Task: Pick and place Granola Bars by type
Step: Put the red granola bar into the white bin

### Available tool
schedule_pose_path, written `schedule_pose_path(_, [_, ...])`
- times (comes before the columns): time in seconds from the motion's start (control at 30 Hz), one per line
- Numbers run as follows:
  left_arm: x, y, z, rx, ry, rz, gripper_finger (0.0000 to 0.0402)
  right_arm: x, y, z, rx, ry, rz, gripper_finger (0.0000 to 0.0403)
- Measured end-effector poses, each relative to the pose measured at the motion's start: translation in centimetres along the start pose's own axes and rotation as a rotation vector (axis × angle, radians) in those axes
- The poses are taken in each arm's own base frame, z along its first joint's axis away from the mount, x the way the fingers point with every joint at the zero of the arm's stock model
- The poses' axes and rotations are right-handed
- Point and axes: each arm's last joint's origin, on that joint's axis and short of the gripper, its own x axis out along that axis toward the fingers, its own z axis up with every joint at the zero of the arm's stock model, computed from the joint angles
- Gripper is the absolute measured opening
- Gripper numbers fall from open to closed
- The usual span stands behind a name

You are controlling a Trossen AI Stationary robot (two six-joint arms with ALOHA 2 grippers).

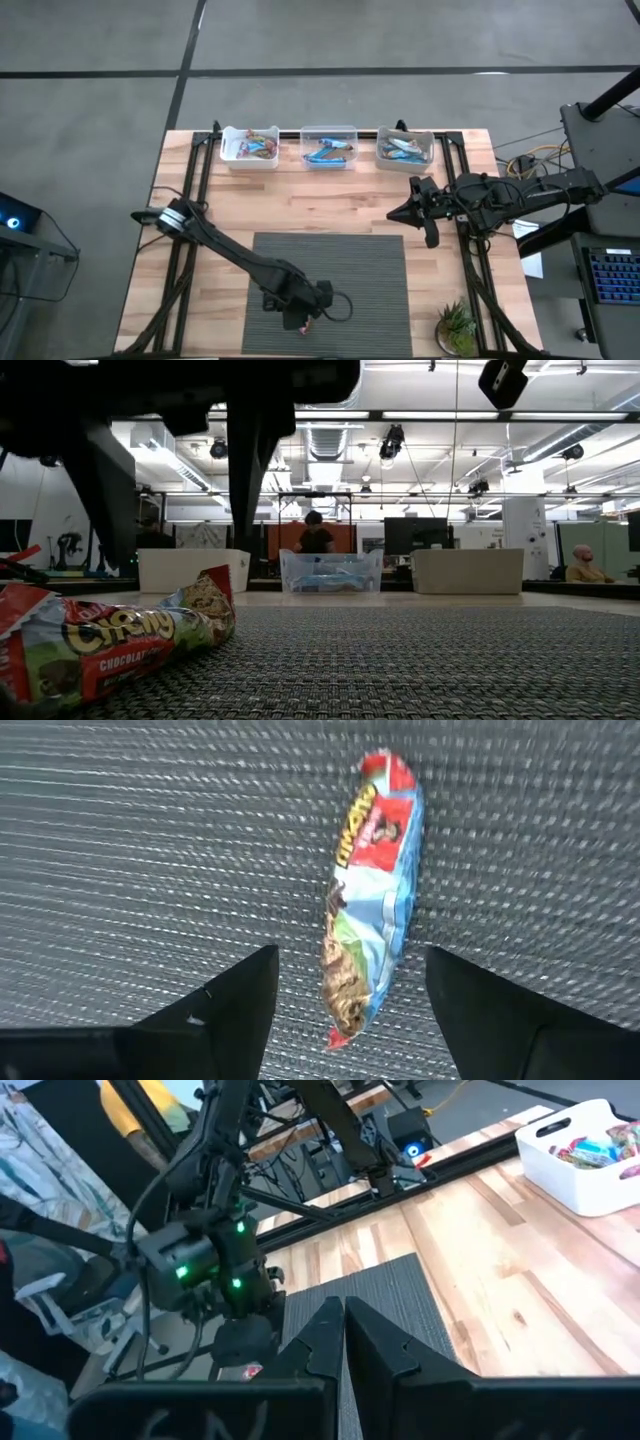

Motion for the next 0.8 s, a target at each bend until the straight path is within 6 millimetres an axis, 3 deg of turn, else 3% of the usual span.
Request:
schedule_pose_path(0.2, [1.5, -0.1, -0.1, 0.064, 0.037, -0.021, 0.0234, 0.0, 0.0, 0.0, 0.004, 0.004, -0.003, 0.0008])
schedule_pose_path(0.8, [2.9, -0.7, -0.9, 0.143, 0.044, -0.024, 0.0233, 0.0, 0.0, 0.0, 0.003, 0.005, -0.003, 0.0008])
